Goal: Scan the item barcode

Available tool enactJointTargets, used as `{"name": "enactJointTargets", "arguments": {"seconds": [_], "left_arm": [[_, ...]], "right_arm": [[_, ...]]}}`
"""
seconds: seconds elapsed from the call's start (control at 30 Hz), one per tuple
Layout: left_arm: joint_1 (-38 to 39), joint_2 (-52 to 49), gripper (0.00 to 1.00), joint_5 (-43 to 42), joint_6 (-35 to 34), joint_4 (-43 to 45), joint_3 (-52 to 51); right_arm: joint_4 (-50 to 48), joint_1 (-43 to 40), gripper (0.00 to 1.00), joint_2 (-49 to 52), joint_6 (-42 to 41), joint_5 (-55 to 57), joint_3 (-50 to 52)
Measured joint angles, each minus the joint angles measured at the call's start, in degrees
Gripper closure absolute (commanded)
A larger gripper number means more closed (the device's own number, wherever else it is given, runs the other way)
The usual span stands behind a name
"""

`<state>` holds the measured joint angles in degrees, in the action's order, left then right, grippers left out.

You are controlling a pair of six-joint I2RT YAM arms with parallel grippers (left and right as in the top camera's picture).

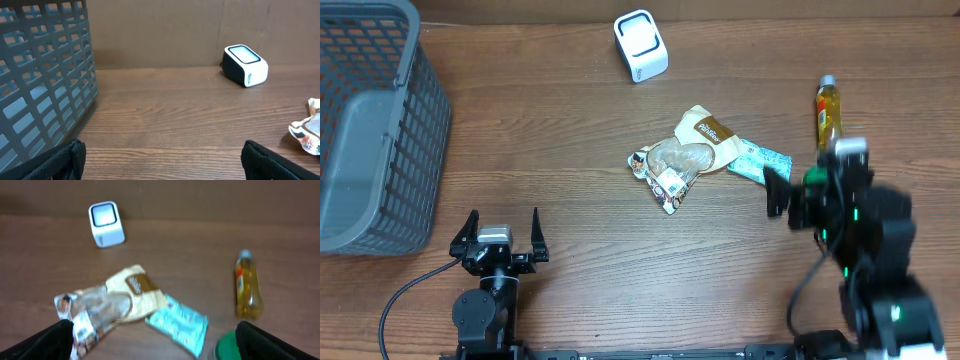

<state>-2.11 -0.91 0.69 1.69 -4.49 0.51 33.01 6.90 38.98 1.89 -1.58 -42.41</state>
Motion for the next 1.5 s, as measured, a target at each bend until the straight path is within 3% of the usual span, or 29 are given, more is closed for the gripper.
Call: {"name": "enactJointTargets", "arguments": {"seconds": [0.43, 0.7, 0.97, 1.13, 1.3, 1.5], "left_arm": [[0.0, 0.0, 0.00, 0.0, 0.0, 0.0, 0.0], [0.0, 0.0, 0.00, 0.0, 0.0, 0.0, 0.0], [0.0, 0.0, 0.01, 0.0, 0.0, 0.0, 0.0], [0.0, 0.0, 0.01, 0.0, 0.0, 0.0, 0.0], [0.0, 0.0, 0.00, 0.0, 0.0, 0.0, 0.0], [0.0, 0.0, 0.01, 0.0, 0.0, 0.0, 0.0]], "right_arm": [[-0.4, -7.3, 0.00, -28.7, 0.1, -6.3, 19.3], [-17.6, -8.7, 0.00, -37.5, 0.0, -8.3, 26.8], [-41.4, -8.7, 0.00, -38.2, -0.2, -8.6, 35.4], [-48.7, -8.7, 0.00, -38.2, -0.2, -8.5, 40.5], [-43.3, -8.7, 0.00, -38.3, -0.2, -8.1, 41.4], [-29.1, -8.7, 0.00, -38.3, -0.2, -7.8, 41.4]]}}
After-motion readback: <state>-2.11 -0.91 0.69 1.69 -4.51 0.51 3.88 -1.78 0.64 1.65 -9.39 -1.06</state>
